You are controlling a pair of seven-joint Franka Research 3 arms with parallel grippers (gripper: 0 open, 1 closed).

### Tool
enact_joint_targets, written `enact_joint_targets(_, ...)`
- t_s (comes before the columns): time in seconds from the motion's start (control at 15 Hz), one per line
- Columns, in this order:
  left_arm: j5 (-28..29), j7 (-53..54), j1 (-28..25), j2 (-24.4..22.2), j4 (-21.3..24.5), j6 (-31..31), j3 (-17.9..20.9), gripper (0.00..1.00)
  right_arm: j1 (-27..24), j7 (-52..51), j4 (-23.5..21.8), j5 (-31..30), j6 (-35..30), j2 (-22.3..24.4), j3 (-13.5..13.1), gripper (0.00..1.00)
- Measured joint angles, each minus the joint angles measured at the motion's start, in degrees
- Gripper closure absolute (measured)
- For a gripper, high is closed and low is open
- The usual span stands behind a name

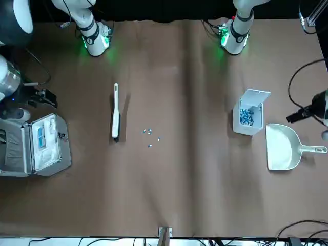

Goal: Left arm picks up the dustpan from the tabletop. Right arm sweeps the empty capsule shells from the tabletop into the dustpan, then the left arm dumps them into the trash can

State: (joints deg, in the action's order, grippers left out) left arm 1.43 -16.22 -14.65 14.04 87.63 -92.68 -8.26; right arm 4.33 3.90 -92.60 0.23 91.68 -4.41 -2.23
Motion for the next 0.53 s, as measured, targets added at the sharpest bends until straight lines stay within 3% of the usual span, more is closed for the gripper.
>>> enact_joint_targets(0.27, 0.1, -3.5, -4.3, 3.9, -0.1, -3.8, 0.3, 0.00, 0.7, 0.0, -3.8, 2.4, 1.7, 0.0, 0.1, 0.01)
enact_joint_targets(0.53, 0.7, -11.4, -6.4, 6.6, -0.2, -10.9, 1.8, 0.00, 2.3, 0.1, -12.2, 4.5, 9.6, 0.2, 0.2, 0.01)
